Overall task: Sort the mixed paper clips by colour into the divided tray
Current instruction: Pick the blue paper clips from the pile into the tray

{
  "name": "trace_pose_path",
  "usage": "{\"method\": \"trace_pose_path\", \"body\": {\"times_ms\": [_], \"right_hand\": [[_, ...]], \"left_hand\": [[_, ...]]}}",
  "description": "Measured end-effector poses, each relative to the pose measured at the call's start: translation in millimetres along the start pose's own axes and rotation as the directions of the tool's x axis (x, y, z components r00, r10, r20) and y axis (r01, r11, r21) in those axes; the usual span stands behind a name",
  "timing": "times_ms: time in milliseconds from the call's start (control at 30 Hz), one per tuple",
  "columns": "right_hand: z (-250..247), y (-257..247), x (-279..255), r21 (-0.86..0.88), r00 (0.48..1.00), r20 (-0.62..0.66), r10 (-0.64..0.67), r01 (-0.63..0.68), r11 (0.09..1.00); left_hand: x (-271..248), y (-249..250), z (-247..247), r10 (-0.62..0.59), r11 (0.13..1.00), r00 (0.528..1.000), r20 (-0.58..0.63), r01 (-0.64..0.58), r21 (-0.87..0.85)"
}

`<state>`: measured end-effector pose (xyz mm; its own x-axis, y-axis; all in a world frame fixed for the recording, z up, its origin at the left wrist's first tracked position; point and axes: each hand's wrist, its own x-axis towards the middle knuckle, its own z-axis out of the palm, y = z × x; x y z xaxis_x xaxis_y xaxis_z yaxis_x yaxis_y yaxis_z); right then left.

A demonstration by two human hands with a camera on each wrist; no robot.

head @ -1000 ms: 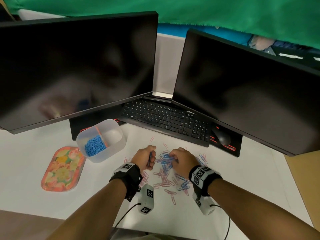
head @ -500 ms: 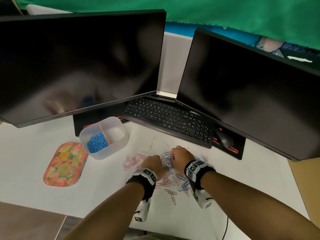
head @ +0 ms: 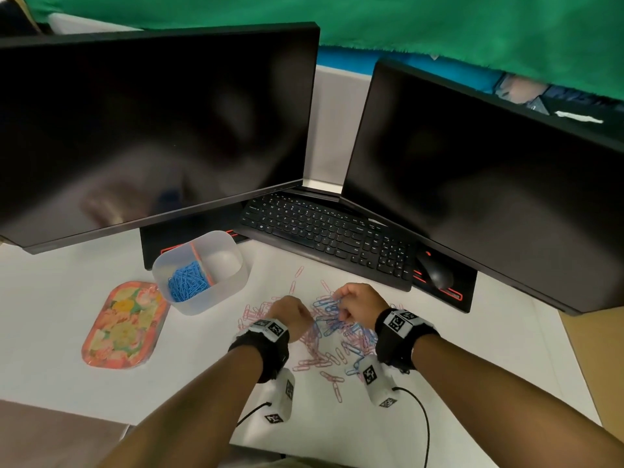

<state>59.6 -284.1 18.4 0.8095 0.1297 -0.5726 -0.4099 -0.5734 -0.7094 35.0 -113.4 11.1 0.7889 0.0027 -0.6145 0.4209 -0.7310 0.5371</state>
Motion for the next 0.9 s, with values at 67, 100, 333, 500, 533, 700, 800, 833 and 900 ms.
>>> {"method": "trace_pose_path", "body": {"times_ms": [67,100,333,500,533,700,800,833,900], "right_hand": [[1,-2,-2,0.077,0.999,0.036,0.021,-0.024,0.997],[2,-2,-3,0.104,0.998,0.051,0.026,-0.031,0.994],[17,-7,-3,-0.019,0.998,0.045,-0.041,0.041,0.999],[33,-18,-6,-0.095,0.994,0.071,-0.085,0.091,0.991],[35,-24,-6,-0.076,0.994,0.072,-0.083,0.089,0.993],[49,-65,0,0.052,0.99,0.133,-0.055,0.048,0.998],[68,-102,8,0.094,0.972,0.204,-0.117,0.099,0.991],[76,-115,11,0.107,0.963,0.229,-0.139,0.117,0.987],[94,-143,13,0.129,0.946,0.281,-0.164,0.132,0.983]], "left_hand": [[1,-3,-5,-0.005,0.998,1.0,0.01,0.005,-0.064],[1,-4,-7,0.004,0.995,1.0,0.02,-0.002,-0.095],[-4,-21,-27,0.04,0.951,0.999,-0.026,-0.046,-0.307],[-13,-25,-38,0.054,0.907,0.996,-0.074,-0.08,-0.414],[-15,-26,-41,0.052,0.893,0.995,-0.082,-0.083,-0.443],[-33,-33,-70,0.032,0.81,0.992,-0.121,-0.097,-0.578],[-41,-45,-99,-0.042,0.779,0.972,-0.231,-0.113,-0.617],[-44,-49,-109,-0.077,0.762,0.96,-0.27,-0.118,-0.636],[-45,-57,-133,-0.154,0.725,0.928,-0.339,-0.127,-0.677]]}}
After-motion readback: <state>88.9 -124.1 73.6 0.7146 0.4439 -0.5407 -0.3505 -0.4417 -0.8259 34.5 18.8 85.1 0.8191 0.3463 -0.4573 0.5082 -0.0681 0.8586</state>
